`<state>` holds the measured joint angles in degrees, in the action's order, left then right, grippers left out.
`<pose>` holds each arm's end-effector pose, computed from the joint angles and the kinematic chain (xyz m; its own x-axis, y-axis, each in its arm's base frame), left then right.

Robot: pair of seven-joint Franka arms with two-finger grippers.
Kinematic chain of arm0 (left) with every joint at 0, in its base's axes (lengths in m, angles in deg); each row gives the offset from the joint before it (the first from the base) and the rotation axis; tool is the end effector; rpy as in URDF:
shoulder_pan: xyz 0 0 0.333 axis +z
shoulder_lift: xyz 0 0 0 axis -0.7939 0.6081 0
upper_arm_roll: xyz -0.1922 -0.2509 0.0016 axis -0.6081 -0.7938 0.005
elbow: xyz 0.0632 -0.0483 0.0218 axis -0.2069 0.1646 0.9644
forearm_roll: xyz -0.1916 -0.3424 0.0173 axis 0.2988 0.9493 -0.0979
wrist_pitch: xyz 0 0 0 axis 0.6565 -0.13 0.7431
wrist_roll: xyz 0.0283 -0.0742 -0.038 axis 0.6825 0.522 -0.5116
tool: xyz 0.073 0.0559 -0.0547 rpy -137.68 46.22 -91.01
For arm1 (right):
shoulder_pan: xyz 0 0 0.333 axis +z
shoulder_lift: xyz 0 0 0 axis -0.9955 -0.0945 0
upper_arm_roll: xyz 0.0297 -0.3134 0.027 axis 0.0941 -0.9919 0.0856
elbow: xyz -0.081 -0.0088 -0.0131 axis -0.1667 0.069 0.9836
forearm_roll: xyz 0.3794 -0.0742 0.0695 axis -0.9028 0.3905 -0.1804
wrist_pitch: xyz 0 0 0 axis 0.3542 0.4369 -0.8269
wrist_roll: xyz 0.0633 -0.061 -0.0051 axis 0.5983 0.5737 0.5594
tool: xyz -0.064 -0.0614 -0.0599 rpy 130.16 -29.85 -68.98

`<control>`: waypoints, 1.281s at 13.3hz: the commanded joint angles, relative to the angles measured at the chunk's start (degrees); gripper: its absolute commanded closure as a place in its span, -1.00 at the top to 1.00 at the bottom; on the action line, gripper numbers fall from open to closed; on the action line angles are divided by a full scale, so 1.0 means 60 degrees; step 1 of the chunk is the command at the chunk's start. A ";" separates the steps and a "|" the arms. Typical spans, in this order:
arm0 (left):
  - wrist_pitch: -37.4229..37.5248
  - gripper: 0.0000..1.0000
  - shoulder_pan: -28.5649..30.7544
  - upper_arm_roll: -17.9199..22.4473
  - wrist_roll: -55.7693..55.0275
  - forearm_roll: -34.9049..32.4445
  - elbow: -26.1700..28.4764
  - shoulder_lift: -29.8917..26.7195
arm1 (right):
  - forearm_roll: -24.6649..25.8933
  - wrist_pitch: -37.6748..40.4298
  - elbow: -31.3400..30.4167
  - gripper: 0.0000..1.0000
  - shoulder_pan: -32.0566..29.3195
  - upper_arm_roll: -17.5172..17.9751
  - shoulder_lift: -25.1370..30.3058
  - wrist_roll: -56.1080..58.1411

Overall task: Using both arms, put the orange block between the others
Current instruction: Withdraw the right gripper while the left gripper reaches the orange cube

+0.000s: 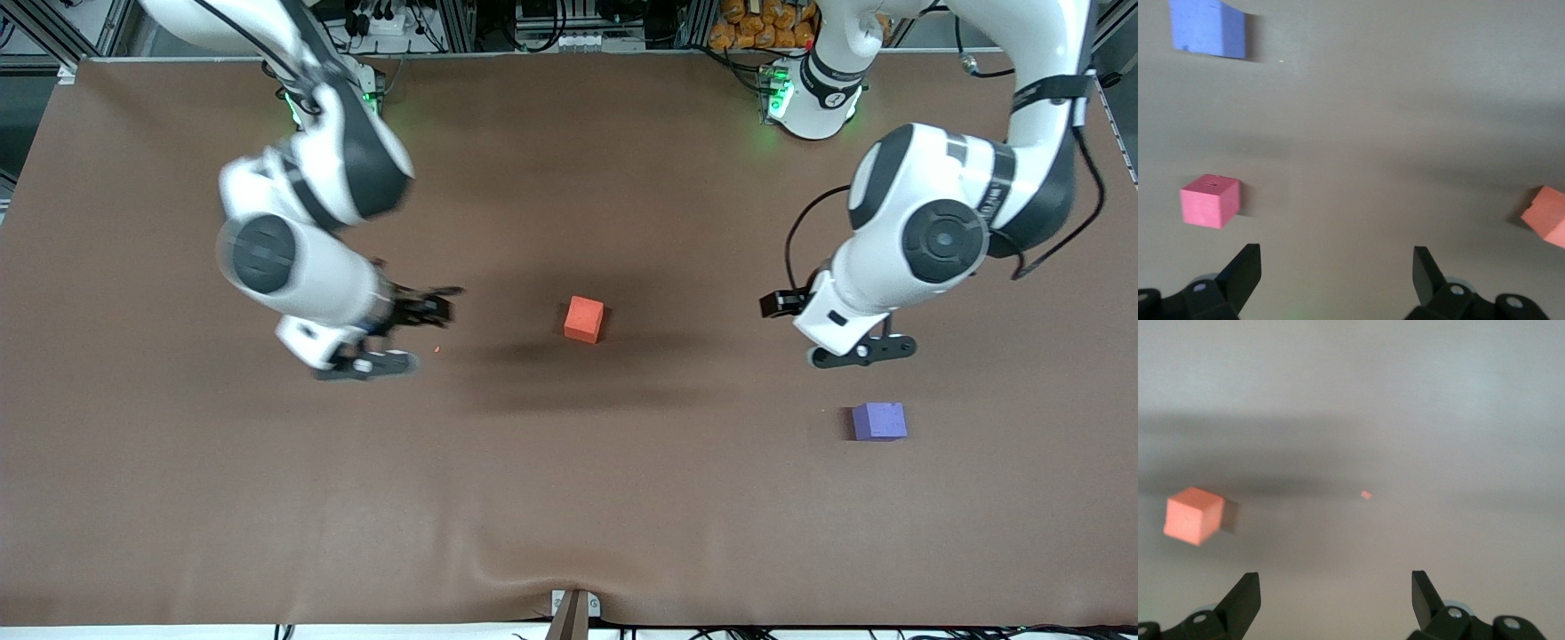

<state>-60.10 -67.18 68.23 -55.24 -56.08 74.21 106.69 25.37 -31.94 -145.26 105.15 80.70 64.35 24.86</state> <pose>0.5860 -0.2192 0.4251 0.9770 0.1285 -0.1704 0.1206 -0.9911 -0.0560 0.6086 0.2399 0.4609 0.9844 0.0576 -0.1664 0.0451 -0.9959 -0.0782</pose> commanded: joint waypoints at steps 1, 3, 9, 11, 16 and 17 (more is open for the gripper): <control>-0.0446 1.00 -0.0430 -0.0010 -0.0600 0.0103 0.0215 -0.0046 | 0.0827 0.1256 -0.0033 1.00 -0.2252 0.1571 0.0819 0.0099; -0.0491 1.00 -0.0869 -0.0010 -0.0951 0.0118 0.0084 0.0245 | 0.1035 0.1465 -0.0017 1.00 -0.2884 0.1604 0.1287 0.0302; -0.0828 1.00 -0.2642 0.0033 -0.3248 -0.0029 -0.1905 0.2470 | 0.1108 0.1509 -0.0105 1.00 -0.4148 0.0626 0.1904 0.2965; -0.1032 1.00 -0.3154 0.0077 -0.3938 -0.0043 -0.2303 0.2941 | 0.1123 0.1509 -0.0164 1.00 -0.4059 0.0184 0.1949 0.3394; -0.2571 1.00 -0.3991 0.0121 -0.6224 -0.0102 -0.2319 0.3688 | 0.1313 0.1509 -0.0105 1.00 -0.4147 0.0168 0.1846 0.3322; -0.2571 1.00 -0.4064 0.0121 -0.6328 -0.0290 -0.2319 0.3791 | 0.1328 0.1509 -0.0105 1.00 -0.4205 0.0168 0.1817 0.3336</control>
<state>-75.11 -90.65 68.26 -90.53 -56.27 62.05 127.41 31.87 -23.11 -144.85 80.44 81.46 74.38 44.71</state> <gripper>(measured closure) 0.000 0.000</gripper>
